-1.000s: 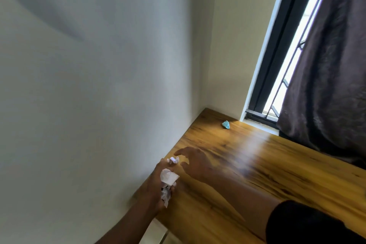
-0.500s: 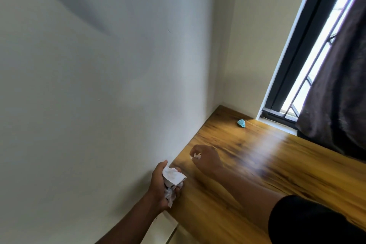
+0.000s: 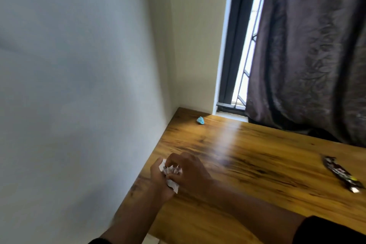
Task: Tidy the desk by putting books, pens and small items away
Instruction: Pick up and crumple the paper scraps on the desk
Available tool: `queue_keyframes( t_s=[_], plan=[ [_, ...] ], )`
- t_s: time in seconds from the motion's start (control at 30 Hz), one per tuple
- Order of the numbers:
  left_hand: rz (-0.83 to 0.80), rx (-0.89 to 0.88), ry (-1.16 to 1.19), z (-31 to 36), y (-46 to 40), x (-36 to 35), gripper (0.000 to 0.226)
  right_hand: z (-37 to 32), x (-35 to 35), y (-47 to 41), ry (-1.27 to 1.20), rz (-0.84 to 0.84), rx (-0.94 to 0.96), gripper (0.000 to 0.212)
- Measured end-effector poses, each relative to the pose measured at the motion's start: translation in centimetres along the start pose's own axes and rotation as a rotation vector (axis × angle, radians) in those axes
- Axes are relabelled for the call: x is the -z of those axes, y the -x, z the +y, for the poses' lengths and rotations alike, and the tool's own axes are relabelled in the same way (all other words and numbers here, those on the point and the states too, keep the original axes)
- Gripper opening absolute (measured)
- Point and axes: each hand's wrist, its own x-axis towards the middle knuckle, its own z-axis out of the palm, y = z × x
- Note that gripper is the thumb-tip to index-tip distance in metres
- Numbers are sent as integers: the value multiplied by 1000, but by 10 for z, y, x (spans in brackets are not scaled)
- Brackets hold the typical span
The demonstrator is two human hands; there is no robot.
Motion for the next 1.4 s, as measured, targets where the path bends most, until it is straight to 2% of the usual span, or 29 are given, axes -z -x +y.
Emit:
queue_keyframes(
  t_s=[0.1,0.2,0.37,0.43,0.5,0.6,0.67,0.73,0.8,0.83,0.9,0.93,0.97,1.0,1.03,1.1,1.23,1.4],
  plan=[
    [-247,80,98,15,45,-54,39,6,13,13,55,71,1,21],
    [-228,44,108,9,43,-70,51,13,21,20,181,66,11,10],
    [-243,-16,49,-2,42,-95,53,32,11,27,441,40,77,25],
    [-251,-11,11,-8,36,-99,57,35,9,30,463,28,21,26],
    [-245,-21,-21,-8,34,-100,62,36,12,31,435,-31,-8,25],
    [-113,-26,-58,-6,16,-96,63,41,20,24,296,-86,46,29],
    [-49,-77,-131,-4,9,-96,60,48,27,16,100,-31,-17,27],
    [2,-135,-268,-3,1,-97,51,52,35,7,-4,109,-104,25],
    [-67,-184,-330,8,-15,-97,47,62,37,-5,-60,246,-194,21],
    [-234,-222,-321,12,-19,-95,55,69,38,-12,-63,283,-233,19],
    [-346,-506,-133,8,-50,-83,74,89,42,-27,-11,269,-316,20],
    [-480,-487,-6,7,-64,-76,82,98,45,-35,27,222,-360,25],
    [-393,-447,-100,7,-63,-69,87,108,50,-42,68,154,-400,31],
    [-259,-419,-296,4,-56,-72,82,116,54,-49,102,78,-436,37],
    [-192,-189,-366,7,-48,-83,72,123,59,-54,123,13,-460,44],
    [-48,-172,-391,8,-43,-85,61,141,64,-68,164,-90,-468,57],
    [40,-78,-332,11,-48,-89,63,174,58,-98,337,-244,-453,81],
    [98,-115,-377,7,-53,-95,77,200,54,-141,618,-383,-353,104]
  ],
)
